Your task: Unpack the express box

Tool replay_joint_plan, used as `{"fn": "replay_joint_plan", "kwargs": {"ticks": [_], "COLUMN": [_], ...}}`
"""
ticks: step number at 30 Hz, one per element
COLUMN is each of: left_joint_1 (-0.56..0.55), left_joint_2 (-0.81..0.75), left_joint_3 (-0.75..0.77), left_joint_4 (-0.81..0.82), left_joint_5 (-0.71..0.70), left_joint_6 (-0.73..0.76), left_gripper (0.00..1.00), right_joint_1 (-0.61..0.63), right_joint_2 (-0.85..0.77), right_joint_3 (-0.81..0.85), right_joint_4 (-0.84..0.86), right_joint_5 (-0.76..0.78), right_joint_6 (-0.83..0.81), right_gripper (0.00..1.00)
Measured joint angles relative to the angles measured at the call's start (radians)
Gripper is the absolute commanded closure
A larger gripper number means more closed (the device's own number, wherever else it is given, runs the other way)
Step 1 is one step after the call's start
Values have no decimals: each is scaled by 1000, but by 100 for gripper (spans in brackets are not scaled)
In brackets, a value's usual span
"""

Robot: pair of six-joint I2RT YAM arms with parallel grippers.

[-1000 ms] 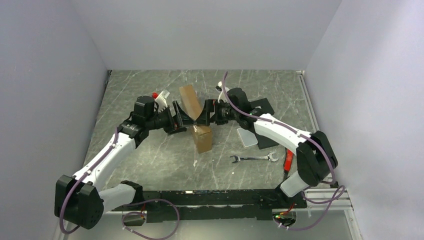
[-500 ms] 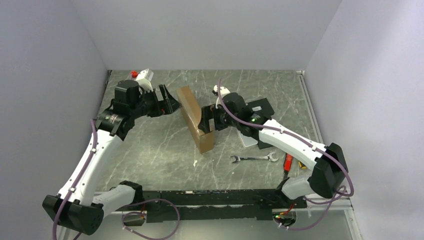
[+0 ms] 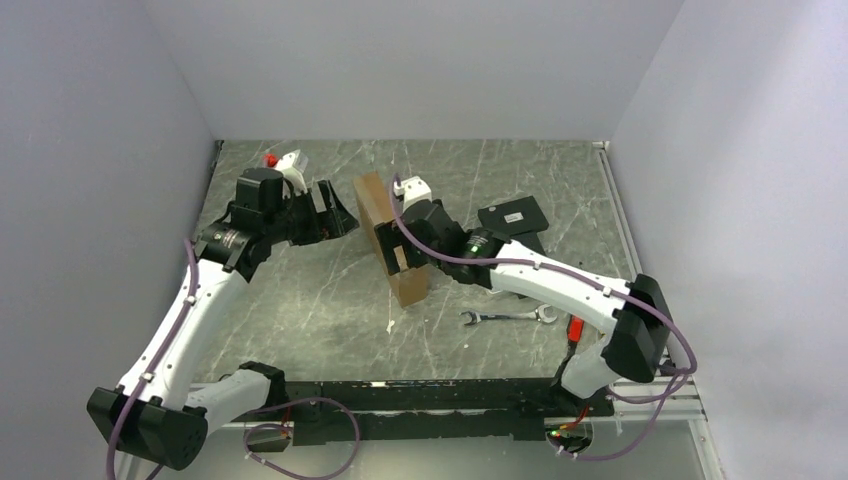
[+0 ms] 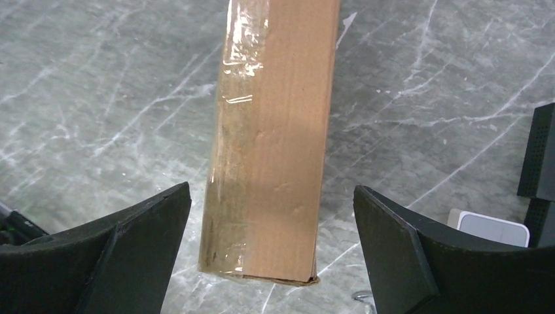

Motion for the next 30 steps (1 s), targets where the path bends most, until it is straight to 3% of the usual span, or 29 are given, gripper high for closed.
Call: {"fn": "replay_joint_plan", "kwargs": {"ticks": [6, 10, 13, 20, 25, 30], "left_joint_1": [0, 0, 0, 0, 0, 0], "left_joint_2": [-5, -10, -18, -43, -45, -35], "left_joint_3": [-32, -34, -34, -8, 16, 17], "left_joint_4": [-3, -3, -12, -65, -67, -64], "left_joint_5": [11, 9, -5, -93, -120, -120], "left_joint_6": [-15, -15, -8, 34, 58, 71], "left_gripper": [11, 11, 11, 11, 11, 11], "right_joint_1": [38, 48, 39, -128, -298, -327], "right_joint_2": [81, 100, 82, -36, -117, -64], "right_joint_3": [41, 48, 28, -121, -302, -439], "right_joint_4": [-48, -58, -30, 85, 266, 520], "right_joint_5": [74, 101, 78, -154, -416, -655], "right_joint_6": [10, 38, 73, 175, 296, 446], "right_gripper": [4, 26, 30, 35, 35, 33]}}
